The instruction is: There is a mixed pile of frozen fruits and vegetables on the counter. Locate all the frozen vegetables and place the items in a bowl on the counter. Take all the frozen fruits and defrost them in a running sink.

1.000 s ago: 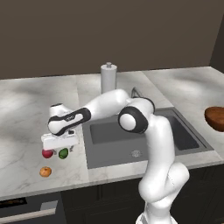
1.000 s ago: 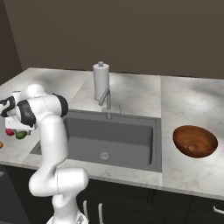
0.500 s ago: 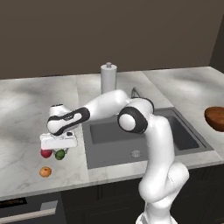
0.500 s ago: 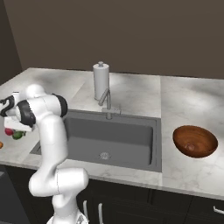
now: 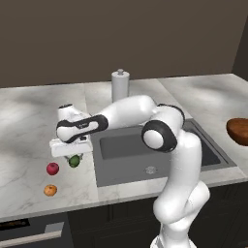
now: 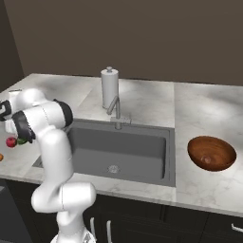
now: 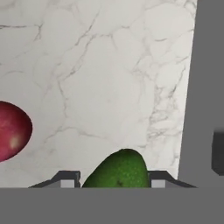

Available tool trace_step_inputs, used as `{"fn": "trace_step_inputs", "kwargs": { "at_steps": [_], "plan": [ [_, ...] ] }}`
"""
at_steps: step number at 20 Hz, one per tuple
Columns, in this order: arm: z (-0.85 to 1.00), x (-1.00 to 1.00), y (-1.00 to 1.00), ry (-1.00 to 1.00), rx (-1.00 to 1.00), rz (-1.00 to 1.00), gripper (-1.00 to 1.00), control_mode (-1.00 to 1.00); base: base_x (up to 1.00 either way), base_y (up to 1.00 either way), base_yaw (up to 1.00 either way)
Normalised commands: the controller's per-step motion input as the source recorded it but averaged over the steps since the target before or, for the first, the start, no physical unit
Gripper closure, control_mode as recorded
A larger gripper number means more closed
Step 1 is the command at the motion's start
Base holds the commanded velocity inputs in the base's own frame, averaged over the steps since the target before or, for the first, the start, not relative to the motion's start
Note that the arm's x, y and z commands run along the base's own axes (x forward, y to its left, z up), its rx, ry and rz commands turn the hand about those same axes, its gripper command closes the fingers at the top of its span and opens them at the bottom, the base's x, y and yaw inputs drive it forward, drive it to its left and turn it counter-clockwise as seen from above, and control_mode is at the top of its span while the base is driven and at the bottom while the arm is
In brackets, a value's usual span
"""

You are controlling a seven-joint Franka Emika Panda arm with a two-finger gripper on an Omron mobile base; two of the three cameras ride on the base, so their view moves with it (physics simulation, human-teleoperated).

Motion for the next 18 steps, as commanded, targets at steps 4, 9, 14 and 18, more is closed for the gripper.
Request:
{"fn": "trace_step_inputs", "kwargs": {
  "at_steps": [4, 9, 14, 18],
  "plan": [
    [0.26, -0.14, -0.85, -0.15, 0.04, 0.0, 1.0, -1.0, 0.0, 0.0, 0.0],
    [0.17, -0.02, -0.99, -0.07, 0.0, -0.02, 1.0, -1.0, 0.0, 0.0, 0.0],
    [0.17, 0.16, -1.0, 0.0, 0.0, 0.0, 1.0, -1.0, 0.0, 0.0, 0.0],
    [0.19, 0.01, -1.0, 0.05, 0.0, 0.0, 1.0, -1.0, 0.0, 0.0, 0.0]
  ]
}}
